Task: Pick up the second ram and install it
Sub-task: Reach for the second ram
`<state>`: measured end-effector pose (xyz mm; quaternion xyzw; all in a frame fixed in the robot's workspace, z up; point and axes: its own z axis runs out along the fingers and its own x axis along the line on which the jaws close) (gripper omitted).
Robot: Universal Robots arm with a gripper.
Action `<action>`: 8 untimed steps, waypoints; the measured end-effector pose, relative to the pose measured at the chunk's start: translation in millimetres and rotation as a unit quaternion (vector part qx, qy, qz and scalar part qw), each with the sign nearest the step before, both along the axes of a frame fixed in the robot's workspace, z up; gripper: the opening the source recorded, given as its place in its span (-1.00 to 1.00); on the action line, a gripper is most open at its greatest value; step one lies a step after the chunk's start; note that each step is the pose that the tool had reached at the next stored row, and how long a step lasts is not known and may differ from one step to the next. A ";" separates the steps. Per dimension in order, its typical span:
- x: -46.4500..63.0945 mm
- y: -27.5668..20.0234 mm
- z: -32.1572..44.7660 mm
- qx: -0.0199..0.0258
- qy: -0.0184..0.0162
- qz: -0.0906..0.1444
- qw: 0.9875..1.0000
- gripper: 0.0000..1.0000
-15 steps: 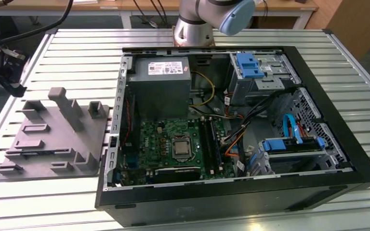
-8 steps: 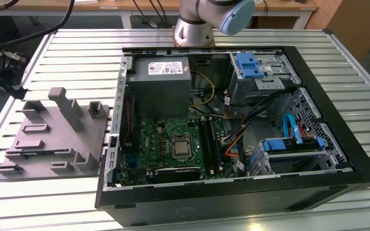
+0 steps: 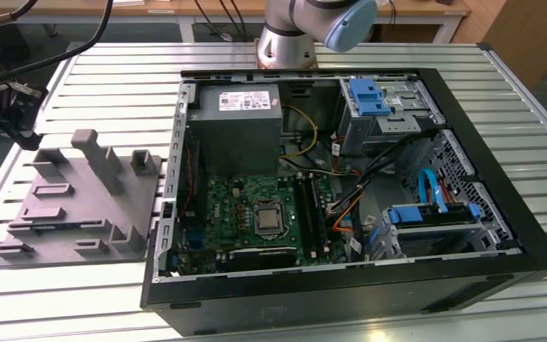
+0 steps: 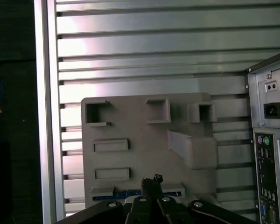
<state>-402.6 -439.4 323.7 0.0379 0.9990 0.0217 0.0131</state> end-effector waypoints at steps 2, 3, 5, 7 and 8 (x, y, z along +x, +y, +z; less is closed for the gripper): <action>0.0 -1.0 -1.8 0.000 0.000 0.000 1.000 -0.80; 0.0 -1.7 -2.8 0.000 0.000 0.000 1.000 -0.80; -0.4 -4.3 -5.0 0.000 0.000 0.000 1.000 -0.80; -1.3 -7.8 -6.8 0.000 0.000 0.000 1.000 -0.80; -1.8 -9.5 -7.7 0.000 0.000 0.000 1.000 -0.80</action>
